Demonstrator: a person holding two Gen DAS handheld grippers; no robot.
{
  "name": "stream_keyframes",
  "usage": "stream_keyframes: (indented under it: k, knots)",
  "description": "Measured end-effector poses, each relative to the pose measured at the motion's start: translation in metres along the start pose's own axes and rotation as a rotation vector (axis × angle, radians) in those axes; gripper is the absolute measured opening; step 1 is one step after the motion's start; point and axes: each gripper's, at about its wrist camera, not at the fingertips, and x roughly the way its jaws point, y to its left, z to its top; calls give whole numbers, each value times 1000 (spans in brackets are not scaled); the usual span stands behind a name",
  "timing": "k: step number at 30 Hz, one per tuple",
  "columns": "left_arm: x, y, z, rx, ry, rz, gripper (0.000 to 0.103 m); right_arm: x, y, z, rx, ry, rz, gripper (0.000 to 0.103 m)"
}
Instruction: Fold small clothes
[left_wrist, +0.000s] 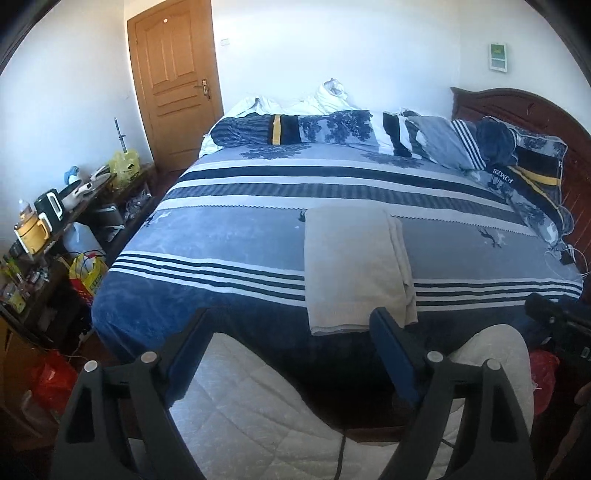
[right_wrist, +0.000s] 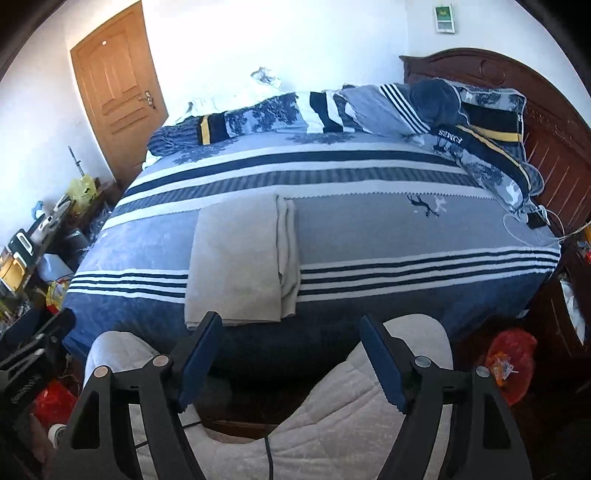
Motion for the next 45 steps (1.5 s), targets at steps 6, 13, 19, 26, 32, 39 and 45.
stream_keyframes:
  k: [6,13,19,26,32,39,45]
  knots:
    - [-1,0,3,-14,15,-6,86,-14,16,2,-44,-19,9,83]
    - [-5,1,4,-19,5,-6,86,-12,22,1,-65,-15,0,83]
    - [-6,-3,3,-4,2,-22,87,-11,27,1,-83,-19,-11,83]
    - [-7,-8,4,11,-1,-27,87,-11,29,1,-90,-23,-14,83]
    - [-8,-10,4,9,0,-26,88,-10,28,4,-91,-23,-15,84]
    - [-9,-10,4,15,2,-27,88,-11,32,2,-97,-21,-15,84]
    - [-8,-7,5,19,3,-30,88,-10,31,3,-92,-24,-19,84]
